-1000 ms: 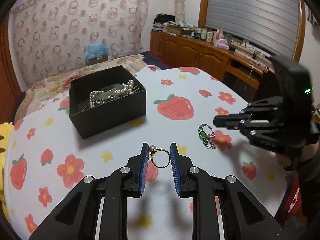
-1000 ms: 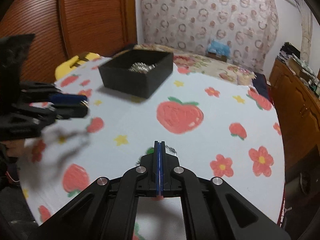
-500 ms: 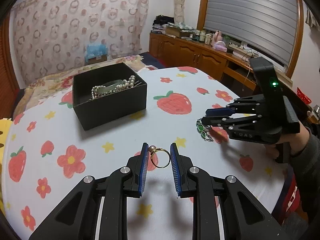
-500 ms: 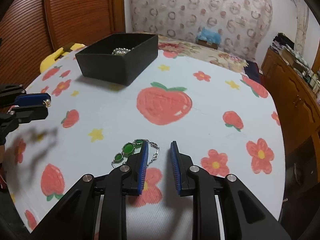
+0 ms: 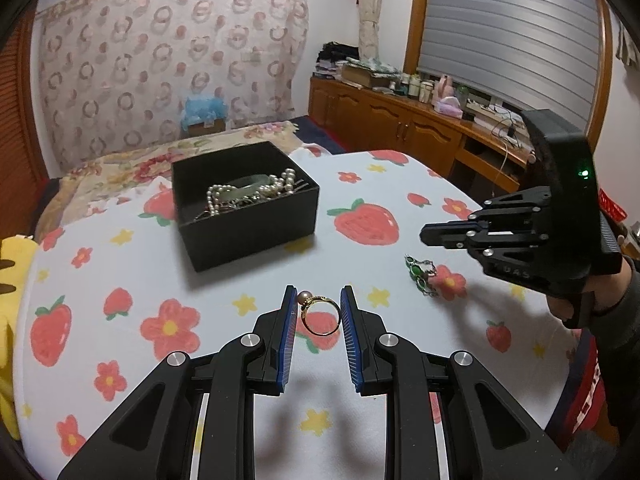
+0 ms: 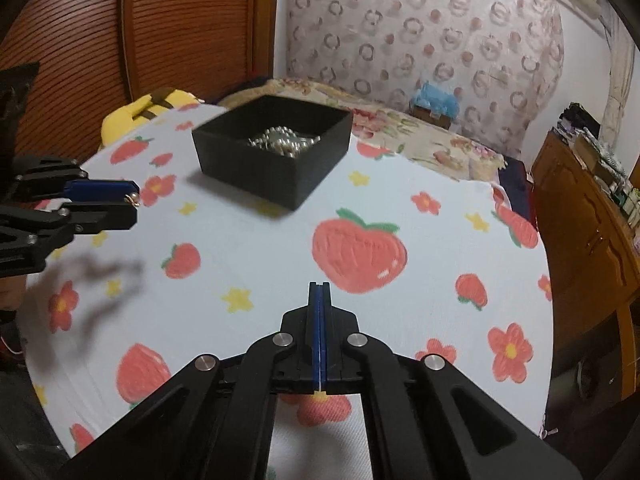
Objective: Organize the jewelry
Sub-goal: 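Grasp the gold ring with the left gripper while the right grasps the green-stone bracelet, then lower the ring into the black box with the left gripper while the right drops the bracelet in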
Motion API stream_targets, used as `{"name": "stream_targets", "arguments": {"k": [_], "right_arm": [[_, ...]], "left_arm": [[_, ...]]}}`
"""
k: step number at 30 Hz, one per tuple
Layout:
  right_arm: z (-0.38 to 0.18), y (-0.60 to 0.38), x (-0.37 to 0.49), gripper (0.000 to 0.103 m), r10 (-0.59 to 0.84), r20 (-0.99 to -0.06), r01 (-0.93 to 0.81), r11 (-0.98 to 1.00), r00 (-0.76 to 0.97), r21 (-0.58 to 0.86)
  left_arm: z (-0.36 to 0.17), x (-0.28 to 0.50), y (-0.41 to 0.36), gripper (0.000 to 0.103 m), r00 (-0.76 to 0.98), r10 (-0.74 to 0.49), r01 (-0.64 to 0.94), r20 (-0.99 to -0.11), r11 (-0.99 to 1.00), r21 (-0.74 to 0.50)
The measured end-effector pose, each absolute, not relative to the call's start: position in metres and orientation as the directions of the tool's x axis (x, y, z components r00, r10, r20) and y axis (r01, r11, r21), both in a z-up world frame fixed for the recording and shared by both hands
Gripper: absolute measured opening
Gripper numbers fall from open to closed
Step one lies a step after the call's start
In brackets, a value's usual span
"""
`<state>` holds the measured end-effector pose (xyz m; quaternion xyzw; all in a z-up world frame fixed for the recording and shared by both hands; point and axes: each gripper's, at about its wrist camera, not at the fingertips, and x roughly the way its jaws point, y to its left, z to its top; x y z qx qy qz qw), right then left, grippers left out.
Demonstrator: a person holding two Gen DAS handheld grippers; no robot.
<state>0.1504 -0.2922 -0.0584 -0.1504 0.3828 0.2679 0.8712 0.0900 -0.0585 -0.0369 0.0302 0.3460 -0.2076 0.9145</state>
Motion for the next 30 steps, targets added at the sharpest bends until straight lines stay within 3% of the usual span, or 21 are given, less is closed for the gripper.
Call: {"name": "stream_targets", "arguments": {"k": [5, 7, 8, 18, 20, 22, 30], "right_arm": [[-0.069, -0.296, 0.151, 0.002, 0.358, -0.761, -0.552, 0.834, 0.541, -0.001], [-0.077, -0.296, 0.151, 0.018, 0.371, -0.768, -0.550, 0.835, 0.522, 0.029], [-0.081, -0.296, 0.150, 0.021, 0.378, -0.771, -0.550, 0.834, 0.512, 0.043], [-0.094, -0.283, 0.157, 0.021, 0.334, -0.803, -0.541, 0.841, 0.494, 0.016], [-0.094, -0.278, 0.157, 0.014, 0.324, -0.803, -0.552, 0.834, 0.500, -0.007], [-0.094, -0.275, 0.157, 0.014, 0.325, -0.804, -0.562, 0.827, 0.499, -0.015], [-0.062, -0.274, 0.160, 0.013, 0.404, -0.741, -0.587, 0.809, 0.536, 0.016]], "left_arm": [[-0.038, 0.090, -0.056, 0.021, 0.670, -0.363, 0.401, -0.648, 0.911, -0.096], [-0.040, 0.089, -0.056, 0.021, 0.667, -0.366, 0.403, -0.649, 0.910, -0.100], [-0.040, 0.088, -0.056, 0.021, 0.665, -0.366, 0.404, -0.651, 0.909, -0.099], [-0.042, 0.088, -0.059, 0.021, 0.662, -0.367, 0.410, -0.654, 0.907, -0.095], [-0.041, 0.089, -0.059, 0.021, 0.662, -0.366, 0.409, -0.654, 0.908, -0.095], [-0.042, 0.089, -0.059, 0.021, 0.662, -0.368, 0.407, -0.653, 0.908, -0.099], [-0.027, 0.106, -0.049, 0.021, 0.675, -0.351, 0.392, -0.649, 0.916, -0.087]]}}
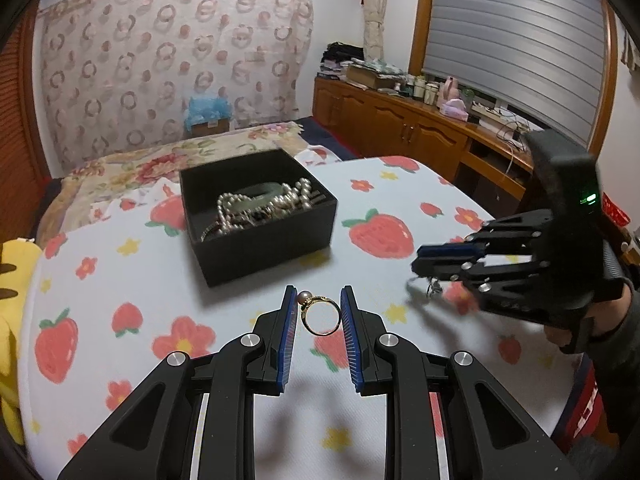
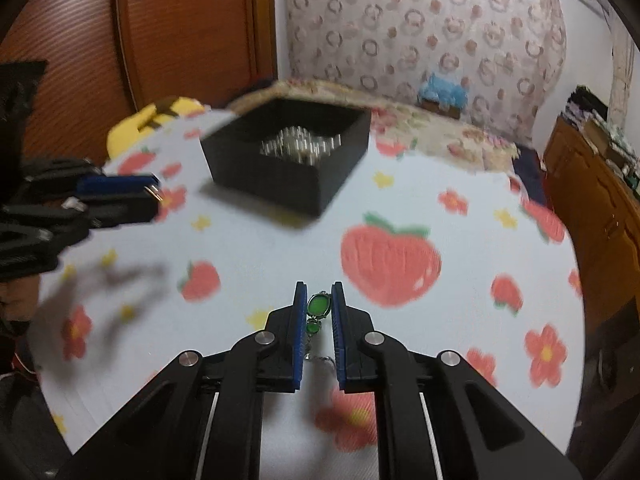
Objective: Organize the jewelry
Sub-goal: 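Lower the ring into the black box with the left gripper while the right drops the bracelet in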
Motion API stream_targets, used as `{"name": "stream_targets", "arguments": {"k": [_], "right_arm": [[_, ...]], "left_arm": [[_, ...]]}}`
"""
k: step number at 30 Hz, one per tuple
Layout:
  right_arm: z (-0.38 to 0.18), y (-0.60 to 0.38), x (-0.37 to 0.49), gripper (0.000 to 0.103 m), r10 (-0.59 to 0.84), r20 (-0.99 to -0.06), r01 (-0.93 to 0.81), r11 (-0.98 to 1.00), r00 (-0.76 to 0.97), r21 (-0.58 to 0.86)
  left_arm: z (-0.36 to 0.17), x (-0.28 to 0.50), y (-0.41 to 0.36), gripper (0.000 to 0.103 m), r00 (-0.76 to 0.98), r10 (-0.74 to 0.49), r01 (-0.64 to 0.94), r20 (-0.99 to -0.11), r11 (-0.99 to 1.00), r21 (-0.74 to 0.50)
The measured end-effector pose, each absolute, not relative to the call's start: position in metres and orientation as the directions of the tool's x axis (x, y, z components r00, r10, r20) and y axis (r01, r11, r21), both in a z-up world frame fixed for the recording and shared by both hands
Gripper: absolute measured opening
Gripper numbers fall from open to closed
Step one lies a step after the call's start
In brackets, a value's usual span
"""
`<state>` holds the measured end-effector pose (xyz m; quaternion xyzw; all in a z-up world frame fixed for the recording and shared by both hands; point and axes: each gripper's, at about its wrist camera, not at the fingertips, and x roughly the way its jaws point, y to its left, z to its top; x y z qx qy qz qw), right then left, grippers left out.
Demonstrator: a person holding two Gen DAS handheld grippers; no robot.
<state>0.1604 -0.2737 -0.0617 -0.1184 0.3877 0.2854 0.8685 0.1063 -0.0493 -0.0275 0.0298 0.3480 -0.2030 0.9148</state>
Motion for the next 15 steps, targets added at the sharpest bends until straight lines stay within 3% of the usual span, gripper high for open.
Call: {"name": "stream_targets", "arguments": {"k": [15], "right_arm": [[0.014, -0.239, 0.216, 0.014, 0.532, -0.623, -0.675, 0.737, 0.573, 0.009]], "left_arm": [[0.008, 0.168, -0.024, 0.021, 0.727, -0.308, 0.345, -0.614, 0.937, -0.062]]}}
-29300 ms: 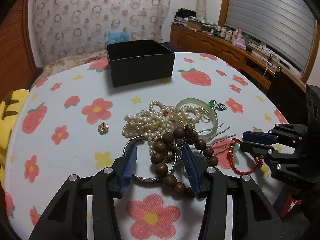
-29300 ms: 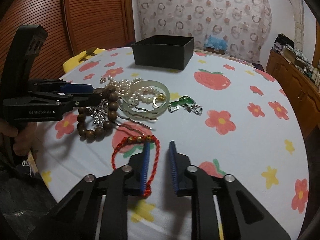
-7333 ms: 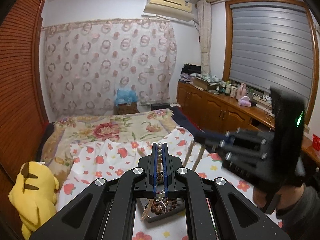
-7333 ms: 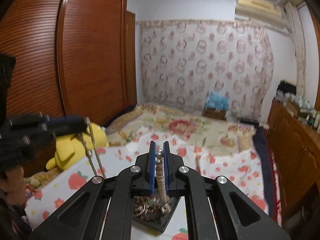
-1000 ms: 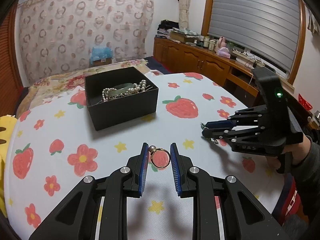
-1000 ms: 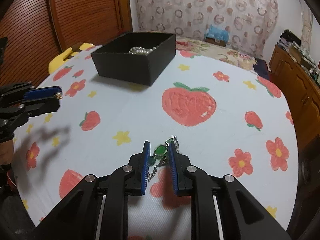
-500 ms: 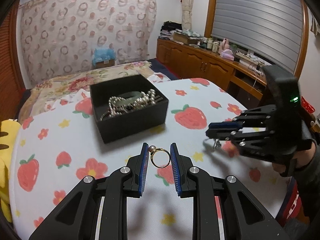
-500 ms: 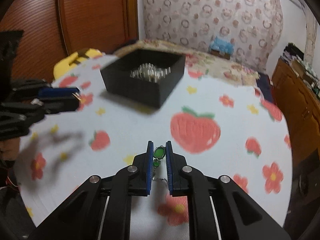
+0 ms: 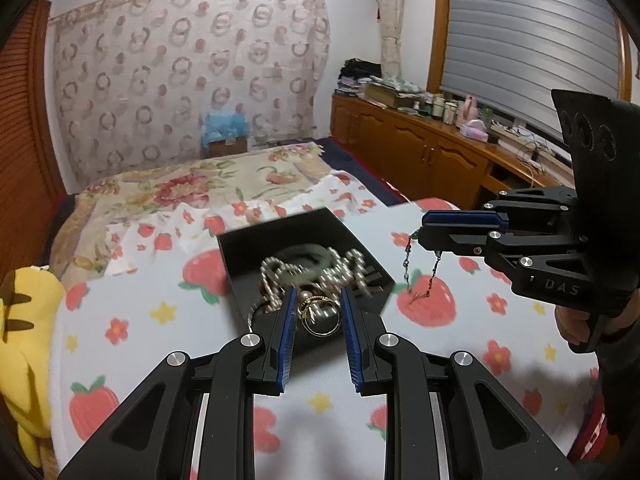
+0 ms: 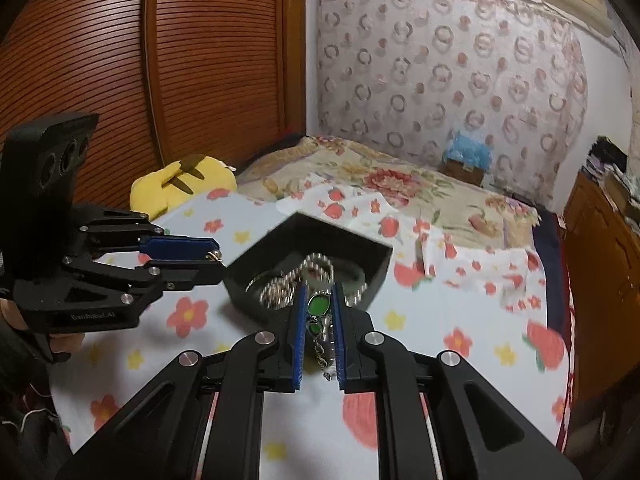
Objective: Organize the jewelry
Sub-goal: 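Lower the ring into the black box with the left gripper while the right drops the bracelet in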
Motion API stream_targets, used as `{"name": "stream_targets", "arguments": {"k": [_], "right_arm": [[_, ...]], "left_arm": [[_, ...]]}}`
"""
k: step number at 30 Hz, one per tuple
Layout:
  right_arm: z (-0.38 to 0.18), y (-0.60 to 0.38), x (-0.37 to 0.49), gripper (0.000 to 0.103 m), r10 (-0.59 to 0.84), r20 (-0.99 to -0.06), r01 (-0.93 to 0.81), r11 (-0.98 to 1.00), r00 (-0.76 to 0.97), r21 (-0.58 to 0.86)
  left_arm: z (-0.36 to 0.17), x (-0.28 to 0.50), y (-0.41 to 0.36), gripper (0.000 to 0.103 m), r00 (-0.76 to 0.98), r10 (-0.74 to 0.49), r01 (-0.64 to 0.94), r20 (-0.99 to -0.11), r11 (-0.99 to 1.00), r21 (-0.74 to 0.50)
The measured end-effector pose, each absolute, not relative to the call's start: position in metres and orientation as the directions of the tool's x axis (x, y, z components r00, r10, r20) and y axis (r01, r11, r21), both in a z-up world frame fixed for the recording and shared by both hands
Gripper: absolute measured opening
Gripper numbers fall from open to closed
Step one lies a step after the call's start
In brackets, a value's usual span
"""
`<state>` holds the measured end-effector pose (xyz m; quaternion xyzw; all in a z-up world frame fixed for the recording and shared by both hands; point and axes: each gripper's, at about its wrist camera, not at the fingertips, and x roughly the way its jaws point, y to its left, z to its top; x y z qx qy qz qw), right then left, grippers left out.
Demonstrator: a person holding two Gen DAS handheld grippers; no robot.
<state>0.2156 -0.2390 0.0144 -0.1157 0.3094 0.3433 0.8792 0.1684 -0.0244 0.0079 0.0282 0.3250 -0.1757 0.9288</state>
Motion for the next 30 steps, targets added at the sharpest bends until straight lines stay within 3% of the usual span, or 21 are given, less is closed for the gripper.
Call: {"name": "stream_targets", "arguments": {"k": [8, 19, 22, 28, 30], "right_arm": [[0.036, -0.225, 0.249, 0.014, 0.556, -0.601, -0.697, 0.717, 0.575, -0.004], [0.009, -0.211, 0.289, 0.015, 0.579, -0.638, -0.707, 0.703, 0.508, 0.076], [0.005, -0.212, 0.290, 0.029, 0.572, -0.640, -0.694, 0.715, 0.513, 0.084], [0.004, -0.224, 0.280, 0.030, 0.554, -0.634, -0.668, 0.740, 0.539, 0.079], [0.005, -0.231, 0.275, 0.030, 0.535, -0.629, -0.642, 0.763, 0.565, 0.073]], "left_arm": [[0.005, 0.203, -0.021, 0.021, 0.722, -0.287, 0.320, -0.629, 0.945, -0.063], [-0.007, 0.228, -0.025, 0.021, 0.709, -0.259, 0.292, -0.656, 0.955, -0.061], [-0.008, 0.229, -0.024, 0.021, 0.713, -0.250, 0.282, -0.655, 0.958, -0.059], [-0.006, 0.226, -0.020, 0.045, 0.726, -0.232, 0.251, -0.647, 0.966, -0.065], [-0.005, 0.220, -0.019, 0.064, 0.739, -0.209, 0.229, -0.640, 0.972, -0.053]]}}
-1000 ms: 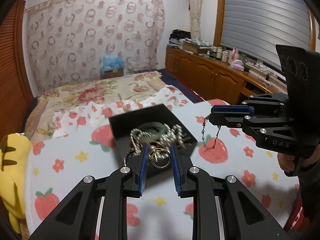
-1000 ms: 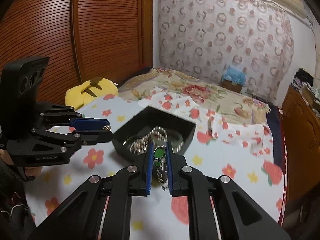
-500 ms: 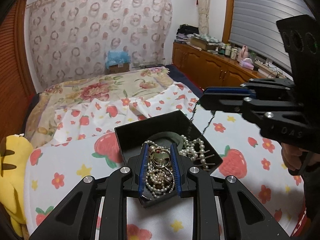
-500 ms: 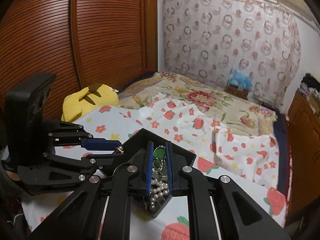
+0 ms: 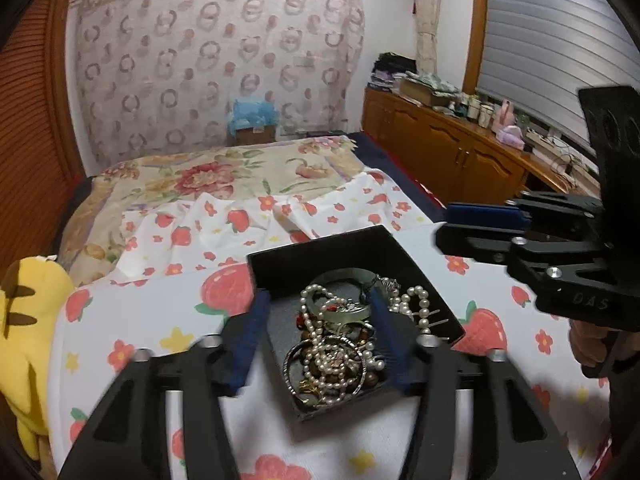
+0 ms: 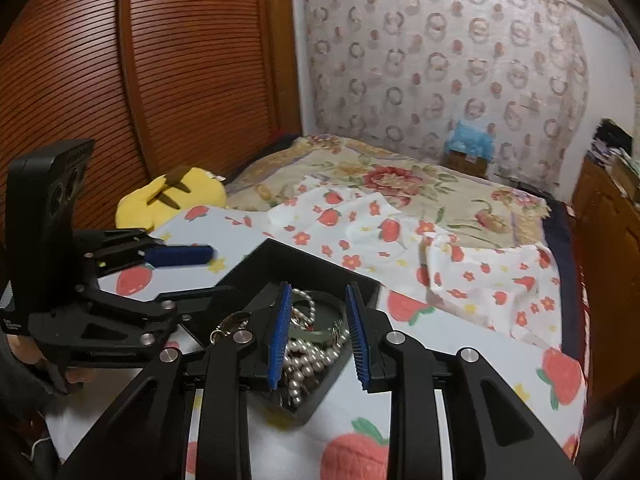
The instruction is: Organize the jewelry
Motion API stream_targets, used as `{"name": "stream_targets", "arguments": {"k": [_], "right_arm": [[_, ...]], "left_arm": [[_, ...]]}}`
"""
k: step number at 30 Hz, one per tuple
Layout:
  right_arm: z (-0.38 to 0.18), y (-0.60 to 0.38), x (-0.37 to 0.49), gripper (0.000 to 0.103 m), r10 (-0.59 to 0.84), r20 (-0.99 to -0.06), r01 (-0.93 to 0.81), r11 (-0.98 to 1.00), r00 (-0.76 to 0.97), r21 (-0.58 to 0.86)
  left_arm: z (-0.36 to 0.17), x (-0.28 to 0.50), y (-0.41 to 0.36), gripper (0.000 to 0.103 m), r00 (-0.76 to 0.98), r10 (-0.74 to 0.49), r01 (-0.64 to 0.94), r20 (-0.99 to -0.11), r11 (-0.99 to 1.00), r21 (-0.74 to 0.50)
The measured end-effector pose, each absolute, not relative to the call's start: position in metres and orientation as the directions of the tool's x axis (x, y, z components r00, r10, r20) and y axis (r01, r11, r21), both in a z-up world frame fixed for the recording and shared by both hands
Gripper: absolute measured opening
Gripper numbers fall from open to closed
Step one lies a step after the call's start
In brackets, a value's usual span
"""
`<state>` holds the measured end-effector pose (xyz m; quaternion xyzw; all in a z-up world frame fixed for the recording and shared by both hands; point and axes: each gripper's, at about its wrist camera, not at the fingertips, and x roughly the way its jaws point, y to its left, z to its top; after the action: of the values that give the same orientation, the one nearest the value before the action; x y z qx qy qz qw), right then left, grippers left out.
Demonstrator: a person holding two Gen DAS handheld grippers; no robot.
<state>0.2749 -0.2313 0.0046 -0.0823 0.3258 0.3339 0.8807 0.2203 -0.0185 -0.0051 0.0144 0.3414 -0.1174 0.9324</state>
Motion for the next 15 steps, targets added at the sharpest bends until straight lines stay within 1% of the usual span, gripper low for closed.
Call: {"name": "stream_targets", "arguments": {"k": [2, 3, 4, 5, 6, 7, 9, 10, 12, 15], "right_arm": [[0.004, -0.237, 0.269, 0.032, 0.513, -0.623, -0.615, 0.786, 0.590, 0.064], [0.004, -0.241, 0.264, 0.037, 0.501, -0.619, -0.597, 0.800, 0.605, 0.063], [0.004, -0.244, 0.260, 0.042, 0.492, -0.614, -0.583, 0.810, 0.617, 0.063], [0.004, -0.248, 0.253, 0.050, 0.481, -0.606, -0.563, 0.824, 0.634, 0.064], [0.004, -0.252, 0.250, 0.058, 0.476, -0.601, -0.551, 0.831, 0.643, 0.069], [0.004, -0.256, 0.244, 0.061, 0.478, -0.589, -0.542, 0.837, 0.651, 0.080], [0.006, -0.262, 0.230, 0.073, 0.469, -0.573, -0.524, 0.848, 0.672, 0.080], [0.007, -0.264, 0.226, 0.076, 0.465, -0.567, -0.517, 0.852, 0.680, 0.079], [0.010, -0.268, 0.210, 0.088, 0.457, -0.551, -0.503, 0.861, 0.699, 0.076], [0.014, -0.274, 0.189, 0.097, 0.432, -0.523, -0.473, 0.879, 0.735, 0.061]], "left_arm": [[-0.004, 0.213, -0.017, 0.072, 0.751, -0.189, 0.212, -0.633, 0.976, -0.040], [-0.003, 0.210, -0.016, 0.078, 0.754, -0.184, 0.207, -0.631, 0.978, -0.038], [-0.003, 0.205, -0.015, 0.081, 0.758, -0.173, 0.195, -0.629, 0.980, -0.034], [-0.003, 0.200, -0.014, 0.086, 0.762, -0.162, 0.184, -0.627, 0.982, -0.030], [-0.002, 0.196, -0.014, 0.089, 0.764, -0.156, 0.179, -0.626, 0.983, -0.026], [-0.001, 0.189, -0.013, 0.090, 0.768, -0.150, 0.175, -0.622, 0.984, -0.021], [0.002, 0.177, -0.012, 0.095, 0.776, -0.138, 0.163, -0.615, 0.986, -0.016], [0.002, 0.172, -0.011, 0.095, 0.780, -0.134, 0.158, -0.611, 0.987, -0.015], [0.005, 0.162, -0.009, 0.095, 0.784, -0.126, 0.148, -0.608, 0.989, -0.014], [0.009, 0.144, -0.009, 0.095, 0.792, -0.107, 0.129, -0.601, 0.992, -0.006]]}}
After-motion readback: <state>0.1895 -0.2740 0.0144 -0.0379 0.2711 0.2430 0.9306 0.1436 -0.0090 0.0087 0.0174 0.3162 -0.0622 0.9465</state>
